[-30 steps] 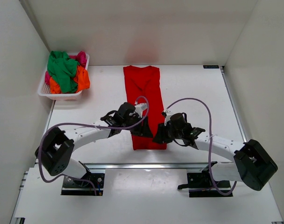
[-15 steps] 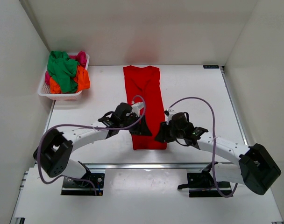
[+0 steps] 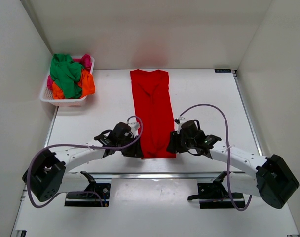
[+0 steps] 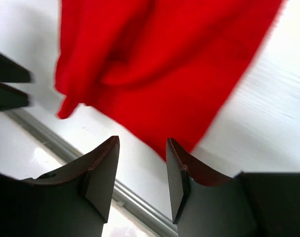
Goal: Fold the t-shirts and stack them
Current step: Grab the bottom of the folded rectangular tshirt with both arms
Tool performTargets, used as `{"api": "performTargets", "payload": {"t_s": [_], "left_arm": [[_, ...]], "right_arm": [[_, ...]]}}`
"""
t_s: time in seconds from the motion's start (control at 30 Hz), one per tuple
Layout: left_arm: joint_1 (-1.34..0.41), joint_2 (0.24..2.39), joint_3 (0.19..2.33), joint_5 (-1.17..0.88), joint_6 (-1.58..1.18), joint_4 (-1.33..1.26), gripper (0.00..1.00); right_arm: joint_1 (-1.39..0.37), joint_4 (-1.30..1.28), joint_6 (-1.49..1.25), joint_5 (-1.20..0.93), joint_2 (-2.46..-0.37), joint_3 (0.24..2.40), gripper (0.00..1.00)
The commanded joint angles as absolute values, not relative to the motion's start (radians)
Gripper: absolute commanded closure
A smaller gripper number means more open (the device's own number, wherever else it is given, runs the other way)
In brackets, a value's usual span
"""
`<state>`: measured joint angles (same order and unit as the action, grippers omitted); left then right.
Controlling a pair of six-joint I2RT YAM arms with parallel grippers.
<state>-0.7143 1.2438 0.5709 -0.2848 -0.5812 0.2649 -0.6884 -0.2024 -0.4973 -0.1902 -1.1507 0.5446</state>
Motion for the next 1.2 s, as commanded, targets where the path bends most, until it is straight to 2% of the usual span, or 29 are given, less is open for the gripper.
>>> {"api": "performTargets", "payload": {"t_s": [0.0,0.47,0.53,0.6,0.63,0.7,0.97,1.17], "left_arm": [[-0.736,1.239,0.536,-0.258,-0.607,0.242,0.51],[-0.736,1.221,0.462,-0.227,-0.676,0.124,0.52],[-0.733,1.215,0.463,-0.219,-0.684,0.107,0.52],[-0.732,1.221,0.463,-0.219,-0.683,0.104,0.52],[-0.732,1.224,0.474,-0.213,-0.683,0.101,0.51],[-0.732,1.229,0.477,-0.215,-0.681,0.092,0.53],[-0.749,1.319,0.499,-0.204,-0.672,0.066,0.53],[-0.753,1.348,0.503,-0.196,-0.68,0.043,0.53]], "right_arm": [[-0.738,-0.129,-0.526,-0.221,-1.183,0.617,0.6],[-0.873,-0.13,-0.522,-0.198,-1.407,0.799,0.61],[-0.882,-0.14,-0.526,-0.198,-1.428,0.81,0.68],[-0.874,-0.15,-0.526,-0.199,-1.436,0.808,0.89],[-0.882,-0.156,-0.531,-0.204,-1.425,0.805,0.96],[-0.865,-0.163,-0.525,-0.201,-1.402,0.796,1.0],[-0.775,-0.238,-0.526,-0.241,-1.26,0.738,1.0],[-0.729,-0.244,-0.52,-0.27,-1.259,0.644,1.0]]}}
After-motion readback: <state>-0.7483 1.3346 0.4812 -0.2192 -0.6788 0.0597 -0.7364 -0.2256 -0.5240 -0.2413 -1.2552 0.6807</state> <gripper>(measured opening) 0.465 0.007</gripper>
